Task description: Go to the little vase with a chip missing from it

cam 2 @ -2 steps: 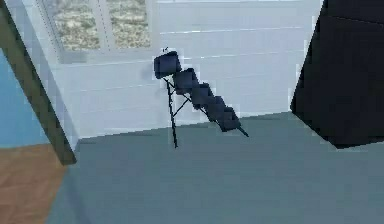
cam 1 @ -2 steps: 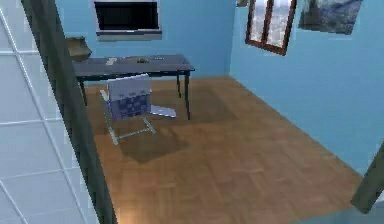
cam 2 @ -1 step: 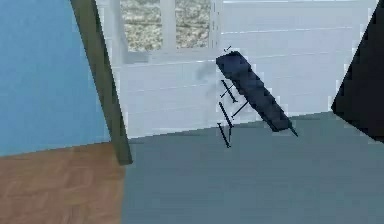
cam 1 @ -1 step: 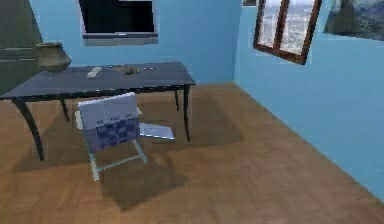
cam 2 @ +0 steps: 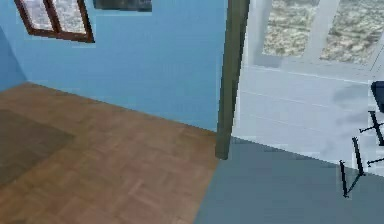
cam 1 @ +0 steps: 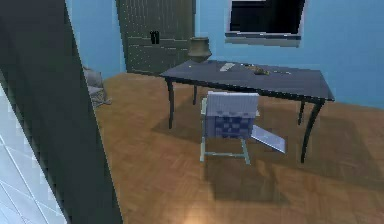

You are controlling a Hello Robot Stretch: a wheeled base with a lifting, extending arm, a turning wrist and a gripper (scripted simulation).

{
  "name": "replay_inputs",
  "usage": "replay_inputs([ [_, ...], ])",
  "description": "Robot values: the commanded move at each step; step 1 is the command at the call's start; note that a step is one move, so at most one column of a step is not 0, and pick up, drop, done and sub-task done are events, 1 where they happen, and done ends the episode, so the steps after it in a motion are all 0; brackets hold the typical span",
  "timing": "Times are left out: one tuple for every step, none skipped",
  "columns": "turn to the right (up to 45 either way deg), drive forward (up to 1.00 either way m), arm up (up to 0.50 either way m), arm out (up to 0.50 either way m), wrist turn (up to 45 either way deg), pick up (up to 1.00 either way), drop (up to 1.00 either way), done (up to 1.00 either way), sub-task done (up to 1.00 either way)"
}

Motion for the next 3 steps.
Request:
replay_inputs([
  [0.0,0.9,0.0,0.0,0.0,0.0,0.0,0.0,0.0],
  [-30.0,0.0,0.0,0.0,0.0,0.0,0.0,0.0,0.0],
  [0.0,0.45,0.0,0.0,0.0,0.0,0.0,0.0,0.0],
])
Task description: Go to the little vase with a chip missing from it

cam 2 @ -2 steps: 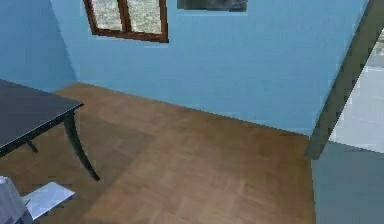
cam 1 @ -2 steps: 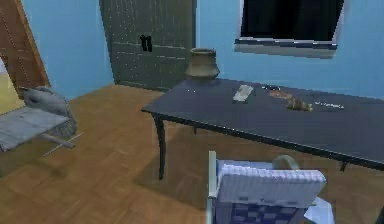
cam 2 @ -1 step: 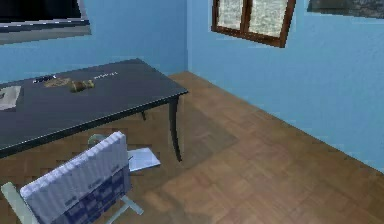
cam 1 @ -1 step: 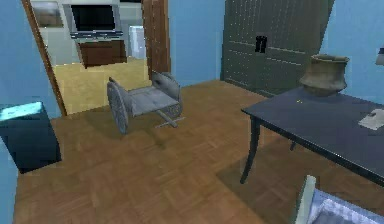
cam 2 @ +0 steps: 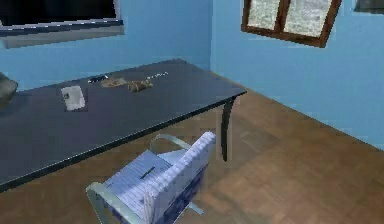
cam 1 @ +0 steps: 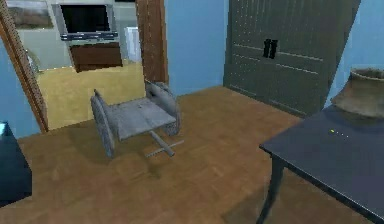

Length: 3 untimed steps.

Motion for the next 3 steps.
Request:
replay_inputs([
  [18.0,0.0,0.0,0.0,0.0,0.0,0.0,0.0,0.0],
  [0.0,0.5,0.0,0.0,0.0,0.0,0.0,0.0,0.0],
  [33.0,0.0,0.0,0.0,0.0,0.0,0.0,0.0,0.0],
])
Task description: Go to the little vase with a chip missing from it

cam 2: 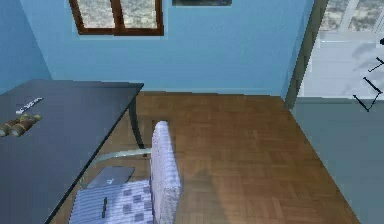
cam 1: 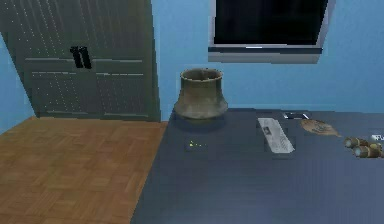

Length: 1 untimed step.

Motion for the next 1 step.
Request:
replay_inputs([
  [0.0,0.0,0.0,0.0,0.0,0.0,0.0,1.0,0.0],
])
